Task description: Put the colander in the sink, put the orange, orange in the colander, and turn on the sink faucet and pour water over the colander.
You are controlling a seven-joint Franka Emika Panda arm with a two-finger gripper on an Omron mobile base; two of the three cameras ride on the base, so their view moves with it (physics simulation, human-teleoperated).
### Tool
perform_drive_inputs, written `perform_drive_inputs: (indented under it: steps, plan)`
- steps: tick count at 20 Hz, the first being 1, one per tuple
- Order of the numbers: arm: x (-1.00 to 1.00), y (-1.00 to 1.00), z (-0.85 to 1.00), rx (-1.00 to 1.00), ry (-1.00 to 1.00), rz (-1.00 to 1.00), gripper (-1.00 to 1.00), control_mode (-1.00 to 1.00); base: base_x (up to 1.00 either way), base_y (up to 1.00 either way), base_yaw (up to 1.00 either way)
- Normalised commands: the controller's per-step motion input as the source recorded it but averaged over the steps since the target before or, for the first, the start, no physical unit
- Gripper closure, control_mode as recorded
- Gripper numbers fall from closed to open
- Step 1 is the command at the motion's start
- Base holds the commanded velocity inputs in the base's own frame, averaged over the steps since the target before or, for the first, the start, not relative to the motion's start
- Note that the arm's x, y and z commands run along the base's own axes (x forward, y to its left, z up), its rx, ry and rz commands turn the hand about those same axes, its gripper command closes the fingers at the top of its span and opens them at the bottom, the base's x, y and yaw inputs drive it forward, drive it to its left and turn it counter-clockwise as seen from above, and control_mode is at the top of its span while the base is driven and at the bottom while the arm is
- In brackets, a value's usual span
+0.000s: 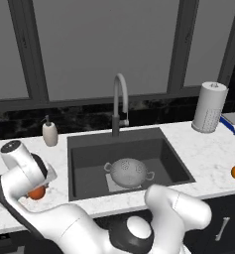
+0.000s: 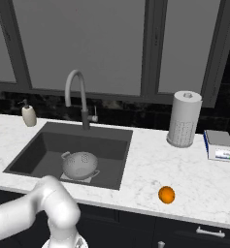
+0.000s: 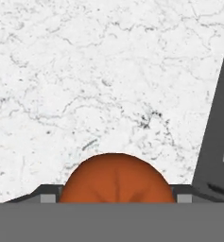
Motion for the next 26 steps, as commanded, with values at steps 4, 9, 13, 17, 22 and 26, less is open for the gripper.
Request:
perform_drive_inputs:
  steps: [4, 9, 13, 17, 22, 26]
  plan:
    - [0.0, -1.0, 0.06, 0.0, -0.11, -0.17, 1.0, -1.0, 0.0, 0.0, 0.0]
    - [0.01, -1.0, 0.12, 0.0, -0.07, -0.15, 1.0, -1.0, 0.0, 0.0, 0.0]
    - [0.14, -1.0, 0.23, 0.0, -0.06, -0.09, 1.0, -1.0, 0.0, 0.0, 0.0]
    - [0.26, -1.0, 0.12, 0.06, -0.03, -0.02, 1.0, -1.0, 0.0, 0.0, 0.0]
    - [0.52, -1.0, 0.0, 0.09, 0.0, 0.0, 1.0, -1.0, 0.0, 0.0, 0.0]
    - [0.6, -1.0, 0.0, 0.04, 0.0, 0.0, 1.0, -1.0, 0.0, 0.0, 0.0]
